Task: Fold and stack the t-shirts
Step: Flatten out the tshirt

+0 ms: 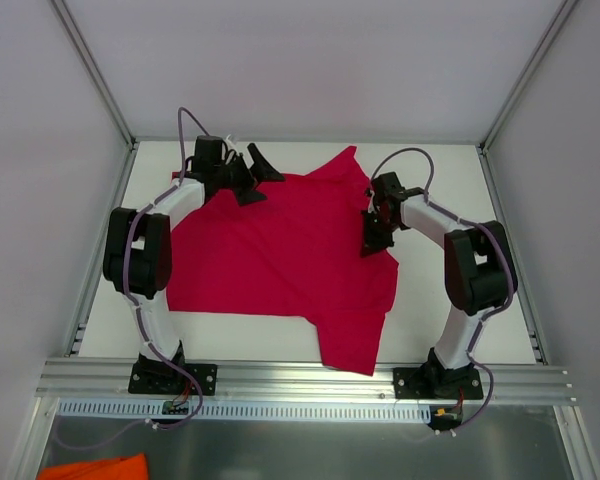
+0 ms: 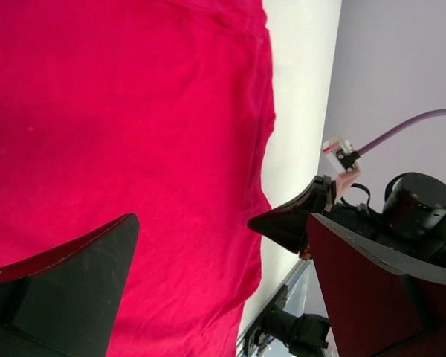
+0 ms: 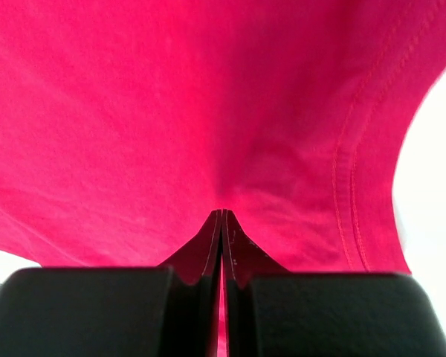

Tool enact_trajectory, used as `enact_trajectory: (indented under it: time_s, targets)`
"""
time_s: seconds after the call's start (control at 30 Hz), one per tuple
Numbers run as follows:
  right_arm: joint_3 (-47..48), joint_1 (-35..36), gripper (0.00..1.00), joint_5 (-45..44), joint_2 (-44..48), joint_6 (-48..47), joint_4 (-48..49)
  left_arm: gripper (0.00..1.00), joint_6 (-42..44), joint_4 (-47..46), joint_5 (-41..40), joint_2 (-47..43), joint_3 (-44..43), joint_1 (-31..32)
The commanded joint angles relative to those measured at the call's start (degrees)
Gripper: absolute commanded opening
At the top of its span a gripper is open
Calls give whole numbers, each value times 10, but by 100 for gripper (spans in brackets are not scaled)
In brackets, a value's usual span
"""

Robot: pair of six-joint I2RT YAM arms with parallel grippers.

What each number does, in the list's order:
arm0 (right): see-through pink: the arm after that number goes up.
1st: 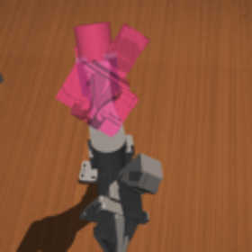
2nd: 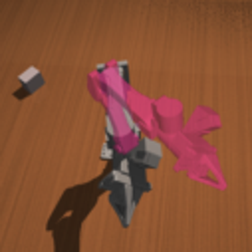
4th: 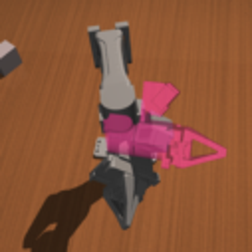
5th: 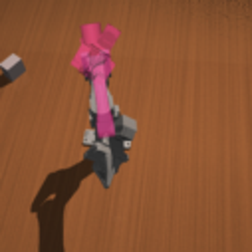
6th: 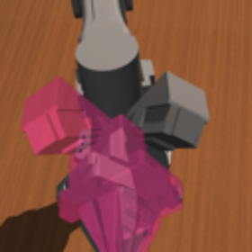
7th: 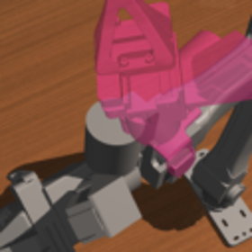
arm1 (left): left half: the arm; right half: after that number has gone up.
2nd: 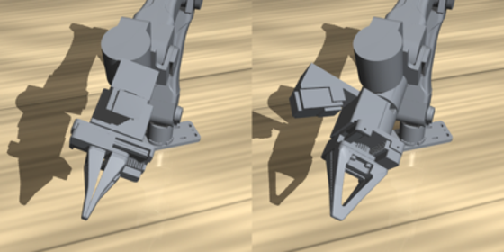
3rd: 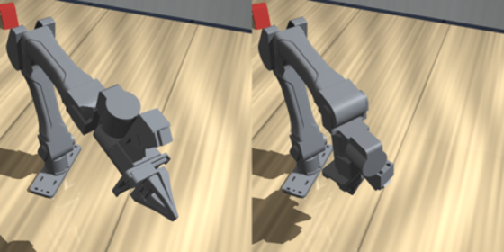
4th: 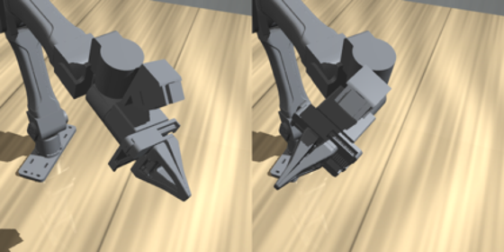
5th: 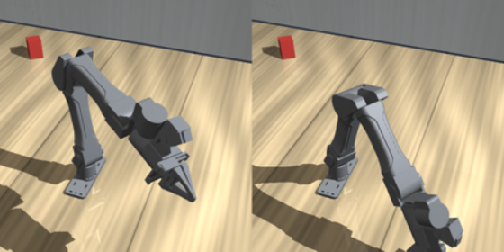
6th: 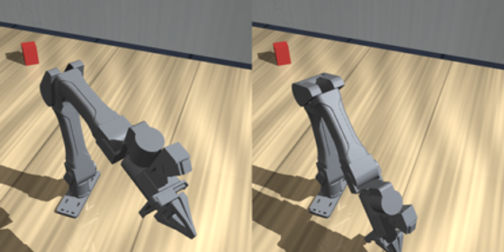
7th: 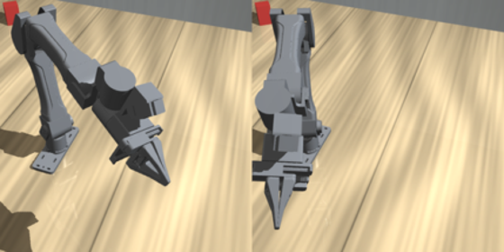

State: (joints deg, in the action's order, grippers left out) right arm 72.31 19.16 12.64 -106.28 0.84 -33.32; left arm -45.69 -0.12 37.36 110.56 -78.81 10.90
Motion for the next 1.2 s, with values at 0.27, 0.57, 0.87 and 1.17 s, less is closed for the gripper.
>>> enact_trajectory:
  time_s: [0.27, 0.57, 0.87, 1.17]
  targets:
    - [-73, 18, 1, -43, 96, -3, -39, 99, -18, -14, 39, -75, -54, -4]
    - [-115, 26, 1, -52, 129, -3, -50, 99, -54, -52, 54, -119, -56, -27]
    - [-162, 43, 1, -54, 125, 14, -30, 99, -61, -52, 69, -127, -59, -44]
    - [-216, 62, 1, -68, 151, 38, -18, 99, -71, -56, 86, -135, -67, -74]
